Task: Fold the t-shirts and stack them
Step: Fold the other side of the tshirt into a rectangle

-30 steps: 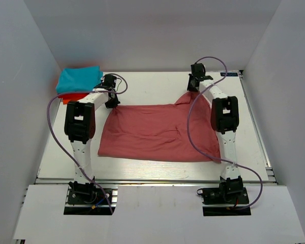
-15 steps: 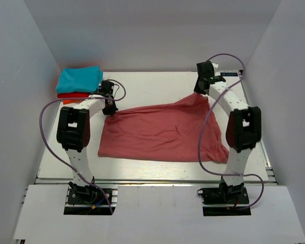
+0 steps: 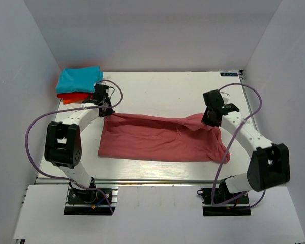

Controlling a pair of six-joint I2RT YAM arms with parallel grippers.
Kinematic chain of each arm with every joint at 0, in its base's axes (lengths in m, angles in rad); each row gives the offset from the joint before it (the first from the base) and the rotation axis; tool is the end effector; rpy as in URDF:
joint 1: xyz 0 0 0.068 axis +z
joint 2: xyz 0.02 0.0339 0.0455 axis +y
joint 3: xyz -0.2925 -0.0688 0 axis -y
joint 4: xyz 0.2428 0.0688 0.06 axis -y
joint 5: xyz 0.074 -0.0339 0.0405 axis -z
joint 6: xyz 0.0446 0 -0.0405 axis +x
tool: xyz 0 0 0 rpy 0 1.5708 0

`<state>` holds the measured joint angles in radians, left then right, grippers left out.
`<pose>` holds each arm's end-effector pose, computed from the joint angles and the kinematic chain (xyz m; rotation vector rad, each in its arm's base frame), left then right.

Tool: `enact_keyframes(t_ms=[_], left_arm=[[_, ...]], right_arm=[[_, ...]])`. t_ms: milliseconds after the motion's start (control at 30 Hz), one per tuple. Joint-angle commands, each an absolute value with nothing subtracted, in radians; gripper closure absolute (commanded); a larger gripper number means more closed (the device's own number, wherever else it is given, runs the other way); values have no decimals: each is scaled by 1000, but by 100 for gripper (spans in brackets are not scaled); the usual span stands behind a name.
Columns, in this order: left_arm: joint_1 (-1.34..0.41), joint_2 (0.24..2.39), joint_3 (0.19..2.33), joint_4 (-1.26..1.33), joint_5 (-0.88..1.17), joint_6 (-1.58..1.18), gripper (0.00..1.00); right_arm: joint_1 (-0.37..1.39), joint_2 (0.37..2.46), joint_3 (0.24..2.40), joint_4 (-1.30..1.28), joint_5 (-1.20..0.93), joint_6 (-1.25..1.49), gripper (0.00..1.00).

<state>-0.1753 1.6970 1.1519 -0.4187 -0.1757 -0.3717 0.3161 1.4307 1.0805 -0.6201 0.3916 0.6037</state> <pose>0.3586 -0.0556 0.2322 -0.3152 2.4929 0.0005 0.2837 0.0749 0.2811 0.4971 2.3894 -0.0982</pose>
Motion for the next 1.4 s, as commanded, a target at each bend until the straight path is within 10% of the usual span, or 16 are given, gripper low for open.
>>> enact_keyframes(t_ms=[0,733,767,900,1000,1367], left_arm=[[-176,1644,1144,-356,-189,-322,100],[-186,1459,885,-408,-348,-480,100],[-186,1447,873,-426,-348,-515,96],[-186,1379,836,-497,-330,-584,2],[-166,1306,839,-621,-348,-694,0],[-187,1351,999,-499,-128,-583,0]], right_arm=[[333,1339,1036,-667,381,643,100],[365,1213,815,-681,158,603,100],[371,1206,781,-681,150,604,98],[380,1125,694,-710,63,578,59],[379,1039,655,-713,-50,545,20],[379,1014,790,-578,-160,443,14]])
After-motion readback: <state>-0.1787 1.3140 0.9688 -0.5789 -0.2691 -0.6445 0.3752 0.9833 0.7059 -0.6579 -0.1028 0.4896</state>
